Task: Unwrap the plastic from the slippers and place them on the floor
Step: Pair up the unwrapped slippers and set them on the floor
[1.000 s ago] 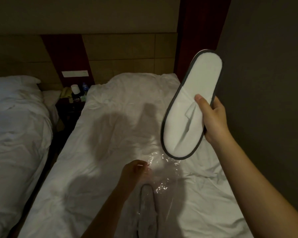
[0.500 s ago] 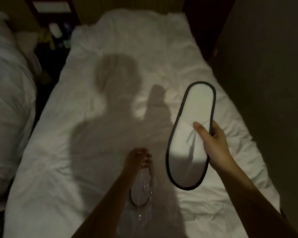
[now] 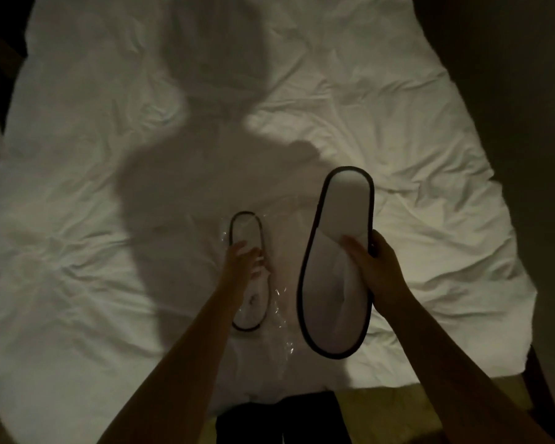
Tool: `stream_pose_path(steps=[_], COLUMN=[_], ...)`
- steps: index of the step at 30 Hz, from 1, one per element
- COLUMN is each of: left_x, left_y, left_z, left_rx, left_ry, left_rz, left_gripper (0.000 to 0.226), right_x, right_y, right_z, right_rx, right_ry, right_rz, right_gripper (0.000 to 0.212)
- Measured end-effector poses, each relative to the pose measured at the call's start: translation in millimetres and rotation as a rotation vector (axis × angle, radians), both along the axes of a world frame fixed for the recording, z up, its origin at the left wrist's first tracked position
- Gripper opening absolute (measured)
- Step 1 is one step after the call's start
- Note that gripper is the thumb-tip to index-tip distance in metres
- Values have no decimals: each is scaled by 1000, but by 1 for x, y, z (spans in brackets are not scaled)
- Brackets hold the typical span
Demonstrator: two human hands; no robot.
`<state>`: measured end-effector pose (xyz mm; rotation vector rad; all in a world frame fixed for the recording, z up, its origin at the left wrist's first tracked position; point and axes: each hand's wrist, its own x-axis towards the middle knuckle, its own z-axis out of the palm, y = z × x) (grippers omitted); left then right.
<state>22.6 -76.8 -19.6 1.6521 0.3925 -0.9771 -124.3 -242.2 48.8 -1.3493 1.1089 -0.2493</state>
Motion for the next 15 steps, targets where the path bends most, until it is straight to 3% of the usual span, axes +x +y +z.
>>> stream_pose_path(steps=[3,6,8,12,15], left_x=[2,-2,-8,-33,-51], left_y=[-4,-5,-7,-17,-22], left_z=[-2,14,33,86,114], left_rx=[98,87,4,-317,-256], left_ry=[-103,-217,-248,-71,-183], left_rz=[8,-30,-99,-177,-314], left_gripper=[67,74,68,56,40], right_x=[-5,-9,-9,-6,-4], right_y=[-4,-4,1,13,24], right_z=[0,5,11,28,43], right_rx=[-19,-10,15,54,40], right_ry=[14,0,-22,-82,-126], right_rz=[-8,-12,-8,25,37], right_gripper=[18,20,21,28,26])
